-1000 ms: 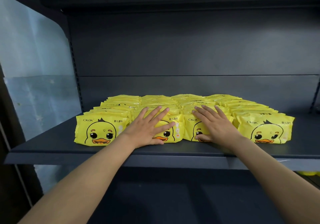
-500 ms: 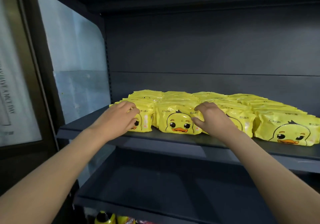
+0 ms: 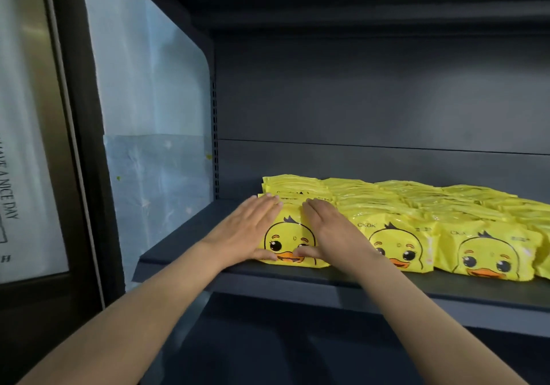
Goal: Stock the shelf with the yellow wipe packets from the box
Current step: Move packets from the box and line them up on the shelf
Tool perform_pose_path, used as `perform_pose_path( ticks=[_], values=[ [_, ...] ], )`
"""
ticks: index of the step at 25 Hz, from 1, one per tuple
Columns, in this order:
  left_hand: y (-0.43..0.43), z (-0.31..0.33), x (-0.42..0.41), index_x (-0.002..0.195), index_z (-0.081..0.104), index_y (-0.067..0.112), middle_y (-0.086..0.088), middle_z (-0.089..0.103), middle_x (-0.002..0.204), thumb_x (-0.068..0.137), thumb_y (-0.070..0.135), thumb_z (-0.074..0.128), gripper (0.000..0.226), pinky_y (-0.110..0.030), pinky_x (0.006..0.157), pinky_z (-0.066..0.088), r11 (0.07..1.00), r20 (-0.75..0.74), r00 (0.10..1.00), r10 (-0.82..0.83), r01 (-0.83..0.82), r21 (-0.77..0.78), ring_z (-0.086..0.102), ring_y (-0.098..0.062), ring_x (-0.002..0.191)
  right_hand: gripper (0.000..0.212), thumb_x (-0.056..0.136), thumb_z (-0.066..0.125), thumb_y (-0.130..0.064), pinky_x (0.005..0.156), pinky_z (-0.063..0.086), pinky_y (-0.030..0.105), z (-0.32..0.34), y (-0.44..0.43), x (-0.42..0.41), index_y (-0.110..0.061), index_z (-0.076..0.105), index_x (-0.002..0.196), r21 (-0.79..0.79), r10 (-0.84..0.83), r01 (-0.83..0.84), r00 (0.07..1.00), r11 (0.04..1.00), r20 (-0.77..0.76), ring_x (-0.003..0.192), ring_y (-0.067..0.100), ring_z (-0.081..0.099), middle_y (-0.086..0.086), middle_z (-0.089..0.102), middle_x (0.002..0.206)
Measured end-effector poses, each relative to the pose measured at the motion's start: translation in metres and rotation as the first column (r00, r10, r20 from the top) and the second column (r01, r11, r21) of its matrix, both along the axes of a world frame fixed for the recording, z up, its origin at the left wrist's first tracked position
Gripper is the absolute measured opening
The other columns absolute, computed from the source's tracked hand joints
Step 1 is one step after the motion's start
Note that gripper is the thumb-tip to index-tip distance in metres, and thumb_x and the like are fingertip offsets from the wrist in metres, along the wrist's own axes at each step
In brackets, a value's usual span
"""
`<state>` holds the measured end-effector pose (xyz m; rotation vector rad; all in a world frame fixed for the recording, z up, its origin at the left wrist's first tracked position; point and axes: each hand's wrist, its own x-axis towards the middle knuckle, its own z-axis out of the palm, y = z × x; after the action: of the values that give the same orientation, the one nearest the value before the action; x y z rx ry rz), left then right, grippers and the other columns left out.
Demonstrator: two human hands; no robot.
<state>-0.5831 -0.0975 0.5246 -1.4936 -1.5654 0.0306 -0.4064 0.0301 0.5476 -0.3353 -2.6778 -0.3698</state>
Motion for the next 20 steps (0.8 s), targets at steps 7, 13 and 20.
perform_pose_path(
  ticks=[7,13,20],
  values=[
    [0.032,-0.013,-0.029,0.145,0.001,-0.006,-0.018,0.041,0.136,0.066,0.078,0.047,0.125,-0.039,0.1,0.045,0.994,-0.011,0.994,-0.105,0.106,0.035,0.054,-0.03,0.117,0.104,0.04,0.082,-0.061,0.083,0.054,0.042,-0.013,0.019,-0.024,0.007,0.06,0.116,0.073,-0.138,0.132,0.987,0.989,0.08,0.102,0.035,0.065,0.021,0.065,0.111],
    [0.04,-0.018,-0.038,0.145,-0.007,-0.004,-0.013,0.035,0.131,0.069,0.078,0.036,0.12,-0.037,0.097,0.045,0.999,0.009,1.0,-0.03,0.029,0.016,0.046,-0.028,0.111,0.105,0.035,0.079,-0.066,0.079,0.055,0.038,-0.008,0.019,-0.034,0.007,0.065,0.109,0.132,-0.147,0.13,0.98,0.983,0.134,0.097,0.031,0.068,0.019,0.068,0.105],
    [0.031,-0.011,-0.024,0.143,0.008,0.0,-0.015,0.037,0.131,0.076,0.073,0.027,0.102,-0.039,0.092,0.05,0.996,0.057,0.997,-0.06,0.064,-0.06,0.056,-0.031,0.111,0.1,0.081,0.055,-0.059,0.117,0.012,0.03,0.0,0.01,-0.021,-0.002,0.008,0.149,0.085,-0.083,0.077,0.994,0.993,0.065,0.144,0.025,0.014,0.013,0.015,0.155]
  ],
)
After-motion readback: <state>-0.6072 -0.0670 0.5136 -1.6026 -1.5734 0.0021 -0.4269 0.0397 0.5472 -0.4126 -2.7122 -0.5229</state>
